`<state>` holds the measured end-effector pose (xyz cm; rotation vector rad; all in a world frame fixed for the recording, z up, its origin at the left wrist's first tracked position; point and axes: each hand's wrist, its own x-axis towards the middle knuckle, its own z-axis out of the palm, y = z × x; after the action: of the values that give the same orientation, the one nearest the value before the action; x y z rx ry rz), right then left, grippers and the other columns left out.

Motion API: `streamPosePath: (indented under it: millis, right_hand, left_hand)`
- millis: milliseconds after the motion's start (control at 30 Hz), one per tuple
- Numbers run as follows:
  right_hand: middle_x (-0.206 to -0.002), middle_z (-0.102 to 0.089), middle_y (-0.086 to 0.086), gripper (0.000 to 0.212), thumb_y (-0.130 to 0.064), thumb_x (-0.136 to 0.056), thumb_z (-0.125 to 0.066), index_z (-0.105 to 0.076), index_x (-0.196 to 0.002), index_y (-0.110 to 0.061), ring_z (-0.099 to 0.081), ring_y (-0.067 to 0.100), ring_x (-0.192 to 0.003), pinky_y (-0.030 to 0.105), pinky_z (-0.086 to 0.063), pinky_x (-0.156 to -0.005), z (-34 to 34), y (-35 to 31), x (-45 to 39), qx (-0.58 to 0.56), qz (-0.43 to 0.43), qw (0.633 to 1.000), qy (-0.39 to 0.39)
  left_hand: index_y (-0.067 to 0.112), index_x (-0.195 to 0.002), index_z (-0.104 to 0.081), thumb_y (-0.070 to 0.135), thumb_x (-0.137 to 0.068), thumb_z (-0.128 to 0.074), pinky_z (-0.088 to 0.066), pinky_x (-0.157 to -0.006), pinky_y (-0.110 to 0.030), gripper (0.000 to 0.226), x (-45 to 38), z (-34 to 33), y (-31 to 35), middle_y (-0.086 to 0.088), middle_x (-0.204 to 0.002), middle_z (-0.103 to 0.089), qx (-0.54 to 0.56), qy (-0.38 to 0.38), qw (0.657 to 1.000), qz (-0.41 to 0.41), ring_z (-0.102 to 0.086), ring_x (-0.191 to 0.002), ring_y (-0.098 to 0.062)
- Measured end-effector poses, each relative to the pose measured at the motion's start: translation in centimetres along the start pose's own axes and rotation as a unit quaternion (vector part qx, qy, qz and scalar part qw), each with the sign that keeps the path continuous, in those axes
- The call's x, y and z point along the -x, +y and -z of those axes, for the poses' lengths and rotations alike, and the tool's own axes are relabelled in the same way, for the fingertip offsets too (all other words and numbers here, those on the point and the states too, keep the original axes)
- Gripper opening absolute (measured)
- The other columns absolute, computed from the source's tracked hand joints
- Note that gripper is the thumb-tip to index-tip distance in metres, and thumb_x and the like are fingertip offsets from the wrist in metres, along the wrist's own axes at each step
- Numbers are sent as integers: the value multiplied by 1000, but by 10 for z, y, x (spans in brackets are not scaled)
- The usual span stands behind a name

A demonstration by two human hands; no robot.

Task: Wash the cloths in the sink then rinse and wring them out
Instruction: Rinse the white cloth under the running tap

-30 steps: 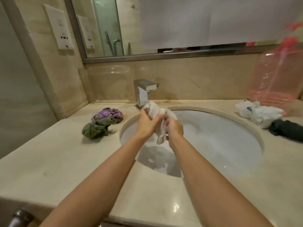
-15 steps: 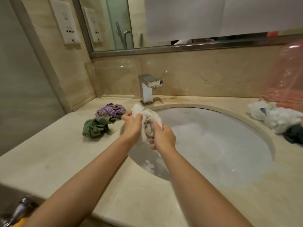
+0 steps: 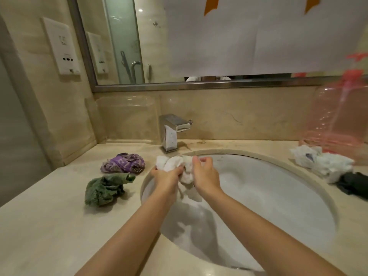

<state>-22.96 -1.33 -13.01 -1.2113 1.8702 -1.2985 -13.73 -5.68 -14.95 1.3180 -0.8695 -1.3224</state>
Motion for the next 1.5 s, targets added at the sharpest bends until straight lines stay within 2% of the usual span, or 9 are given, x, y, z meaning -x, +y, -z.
streamPosePath:
  millis: [200, 433, 633, 767, 933, 1067, 1233, 1367, 1500]
  right_hand:
    - [-162, 10, 6, 68, -22, -100, -42, -2, -155, -17, 6, 23, -150, 37, -13, -120, 15, -25, -52, 393, 216, 893, -44]
    - [-160, 21, 6, 64, -31, -101, -32, -4, -154, -8, 18, 20, -147, 39, 10, -119, 17, -44, -112, 587, 332, 738, -18]
    - [-161, 18, 2, 77, -25, -96, -46, 2, -154, -11, 15, 20, -148, 38, 7, -120, 12, -48, -128, 486, 243, 837, -63]
    - [-149, -42, 7, 42, -13, -98, -41, -48, -139, -11, -33, 24, -140, 35, -29, -113, -7, -28, -106, 45, 174, 983, 45]
    - [-81, -73, 2, 51, -53, -98, -38, -70, -97, -12, -71, 14, -73, 17, -53, -60, -15, -1, -71, -295, -68, 939, -165]
    - [-106, -71, 15, 68, -64, -88, -47, -66, -119, -6, -68, 26, -97, 38, -53, -90, -15, 11, -72, -340, -97, 894, -275]
    - [-111, -70, 12, 48, -44, -95, -54, -55, -129, -9, -69, 25, -98, 39, -56, -86, -25, 22, -74, -297, -37, 941, -156]
    - [-132, -56, -2, 44, -41, -101, -43, -42, -142, -26, -57, 17, -116, 28, -48, -90, -29, 15, -67, -268, 31, 954, -130]
    - [-123, -60, -8, 34, -42, -99, -47, -53, -131, -32, -59, 17, -113, 36, -47, -101, -44, 7, -65, -256, 52, 960, -96]
  left_hand:
    - [15, -139, -40, 8, -74, -78, -50, -95, -50, 75, -22, -19, 3, -10, -122, -61, -16, -24, 993, -111, -62, -105, -29]
    - [17, -139, -43, 12, -73, -79, -48, -101, -45, 75, -40, -13, 11, -4, -126, -60, 3, 9, 980, -197, -60, -112, -23]
    - [18, -121, -29, 12, -78, -78, -47, -97, -39, 66, -39, -11, 15, -8, -121, -51, 37, 54, 992, -111, -56, -103, -25]
    - [22, -111, -38, 13, -77, -79, -51, -94, -45, 54, -36, -12, 15, -9, -111, -61, 31, 33, 991, -123, -63, -97, -26]
    - [18, -107, -62, 30, -85, -69, -54, -89, -48, 27, -30, -12, 16, -5, -99, -70, -40, -3, 986, -161, -68, -92, -24]
    - [13, -125, -57, 6, -81, -66, -54, -91, -42, 45, -22, -12, 18, -7, -109, -67, -67, -33, 986, -152, -65, -99, -24]
    - [21, -108, -55, 35, -66, -55, -47, -98, -50, 44, -12, -14, 25, -3, -108, -60, -78, -48, 988, -127, -57, -107, -27]
    - [28, -146, -32, 68, -75, -56, -43, -105, -48, 85, -12, -21, 18, -9, -140, -47, -126, -72, 982, -123, -50, -125, -28]
    - [29, -141, -38, 56, -95, -40, -44, -100, -43, 53, -15, -22, 16, -11, -138, -45, -210, -7, 964, -163, -50, -123, -34]
